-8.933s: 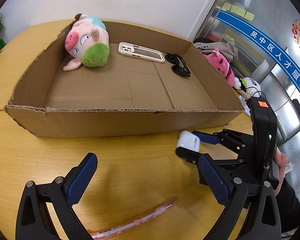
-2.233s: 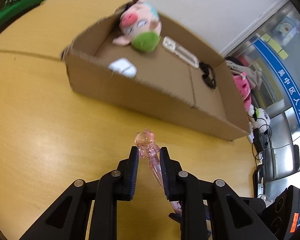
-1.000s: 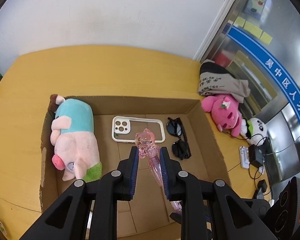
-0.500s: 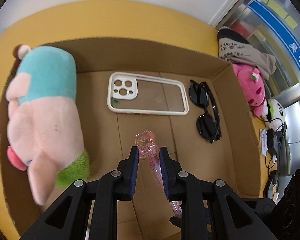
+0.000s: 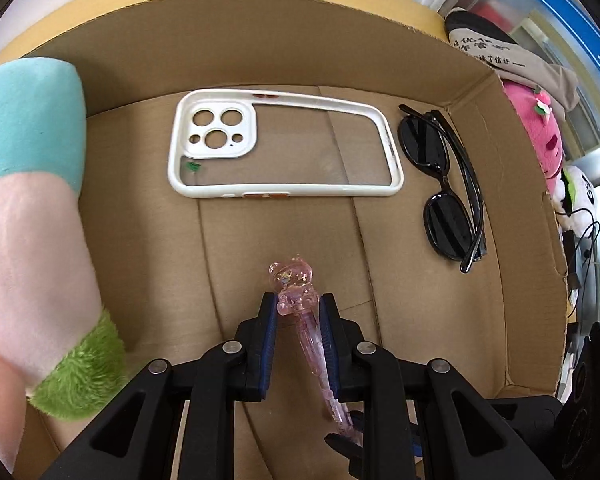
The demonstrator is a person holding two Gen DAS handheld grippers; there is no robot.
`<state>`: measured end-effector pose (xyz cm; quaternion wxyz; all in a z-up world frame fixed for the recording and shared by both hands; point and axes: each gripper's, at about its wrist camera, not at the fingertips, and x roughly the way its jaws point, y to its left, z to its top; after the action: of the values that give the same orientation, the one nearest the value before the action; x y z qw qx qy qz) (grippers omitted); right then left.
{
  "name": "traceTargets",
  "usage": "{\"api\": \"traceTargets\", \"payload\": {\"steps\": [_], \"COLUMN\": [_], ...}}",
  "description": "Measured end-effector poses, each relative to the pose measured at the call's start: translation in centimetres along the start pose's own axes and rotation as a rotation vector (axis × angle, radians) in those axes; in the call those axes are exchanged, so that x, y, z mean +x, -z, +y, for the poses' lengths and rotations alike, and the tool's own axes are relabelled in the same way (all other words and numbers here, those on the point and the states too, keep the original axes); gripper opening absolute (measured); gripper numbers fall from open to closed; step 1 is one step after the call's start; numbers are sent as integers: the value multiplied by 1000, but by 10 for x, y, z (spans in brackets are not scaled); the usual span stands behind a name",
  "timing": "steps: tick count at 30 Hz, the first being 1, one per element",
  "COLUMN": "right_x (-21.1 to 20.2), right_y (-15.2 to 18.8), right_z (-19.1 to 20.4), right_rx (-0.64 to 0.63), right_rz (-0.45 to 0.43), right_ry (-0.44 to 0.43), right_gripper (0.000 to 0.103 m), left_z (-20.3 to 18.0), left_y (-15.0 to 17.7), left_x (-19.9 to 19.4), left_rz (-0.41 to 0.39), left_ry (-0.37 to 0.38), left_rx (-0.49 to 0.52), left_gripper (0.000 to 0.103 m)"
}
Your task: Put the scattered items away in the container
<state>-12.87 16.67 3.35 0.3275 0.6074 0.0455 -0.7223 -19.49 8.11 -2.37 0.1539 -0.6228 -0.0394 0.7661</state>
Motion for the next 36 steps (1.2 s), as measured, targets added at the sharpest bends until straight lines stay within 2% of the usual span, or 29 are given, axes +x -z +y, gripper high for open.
{"api": "traceTargets", "payload": {"steps": [4, 5, 6, 7, 8, 9, 11, 13, 15, 18, 22, 24, 27, 31, 36], "right_x": [-3, -6, -10, -15, -21, -29, -47, -63, -79, -95, -100, -87, -85, -76, -74], "right_y": [2, 4, 6, 9, 13, 19, 35, 55, 80, 109, 136, 136, 143, 147, 155], "right_z": [0, 1, 2, 3, 4, 6, 11, 19, 28, 24, 11, 7, 6, 8, 9], "right_rx": [-4, -6, -10, -13, -16, -20, -31, -58, -103, -117, -51, -24, -7, -8, -29], "right_rz": [-16, -35, -54, -80, -116, -157, -250, -342, -438, -550, -623, -629, -642, -700, -766], "right_ry": [-1, 11, 26, 39, 46, 53, 86, 145, 219, 302, 358, 381, 389, 381, 398], "right_gripper": [15, 20, 33, 47, 50, 53, 55, 59, 63, 77, 78, 78, 78, 79, 80], "left_z": [3, 4, 6, 7, 8, 9, 13, 16, 16, 14, 16, 20, 20, 18, 16], "left_y": [5, 7, 9, 12, 16, 21, 35, 59, 84, 136, 190, 209, 219, 227, 234], "left_x": [-6, -10, -17, -26, -39, -53, -80, -111, -133, -157, -150, -137, -114, -96, -88], "left_rz": [-36, -54, -80, -114, -154, -198, -283, -397, -478, -595, -639, -651, -662, -725, -808], "left_ry": [1, 5, 15, 30, 44, 53, 58, 10, -58, -188, -268, -296, -320, -375, -380], "left_rx": [-10, -12, -17, -21, -26, -30, -38, -31, 1, 42, 68, 51, 8, -16, -16], "left_gripper": [24, 30, 34, 45, 55, 59, 79, 87, 91, 102, 103, 103, 103, 103, 103]}}
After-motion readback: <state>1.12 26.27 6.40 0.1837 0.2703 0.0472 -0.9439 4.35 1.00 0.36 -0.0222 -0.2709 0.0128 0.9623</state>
